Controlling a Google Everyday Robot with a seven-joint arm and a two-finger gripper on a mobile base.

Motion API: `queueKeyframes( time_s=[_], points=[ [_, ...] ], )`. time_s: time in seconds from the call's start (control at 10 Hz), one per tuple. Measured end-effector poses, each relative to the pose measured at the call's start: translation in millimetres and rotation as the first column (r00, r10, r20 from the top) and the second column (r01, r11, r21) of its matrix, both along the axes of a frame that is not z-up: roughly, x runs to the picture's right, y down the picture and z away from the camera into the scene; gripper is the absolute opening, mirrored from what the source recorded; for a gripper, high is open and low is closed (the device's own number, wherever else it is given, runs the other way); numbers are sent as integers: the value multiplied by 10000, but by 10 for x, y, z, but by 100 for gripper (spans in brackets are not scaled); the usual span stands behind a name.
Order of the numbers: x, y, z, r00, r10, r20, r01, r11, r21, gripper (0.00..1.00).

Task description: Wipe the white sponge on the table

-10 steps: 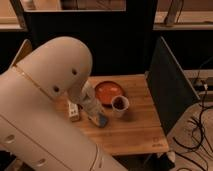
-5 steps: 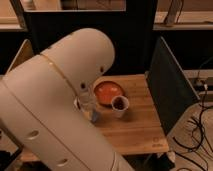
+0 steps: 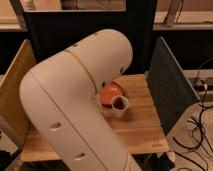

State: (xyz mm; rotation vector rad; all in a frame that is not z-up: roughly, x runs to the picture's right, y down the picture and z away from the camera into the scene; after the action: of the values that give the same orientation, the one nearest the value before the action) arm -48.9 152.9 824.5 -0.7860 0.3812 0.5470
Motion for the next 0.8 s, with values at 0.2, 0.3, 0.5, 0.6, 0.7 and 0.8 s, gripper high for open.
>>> queueKeyframes(
  time_s=[0.2,0.3,0.5,0.6,0.7,0.8],
  points=[
    [34,-45,44,10000,8,-42,-9,10000,-91,80],
    [54,-149,67,9999,137,-72,-137,9999,19,80],
    [117,-482,80,9968,793,-124,-787,9959,442,80],
    [205,-776,56,9888,1490,-110,-1477,9859,786,80],
    [304,-1000,23,9760,2178,-56,-2163,9716,957,80],
    [389,-1122,1,9627,2706,7,-2695,9582,957,80]
  ],
)
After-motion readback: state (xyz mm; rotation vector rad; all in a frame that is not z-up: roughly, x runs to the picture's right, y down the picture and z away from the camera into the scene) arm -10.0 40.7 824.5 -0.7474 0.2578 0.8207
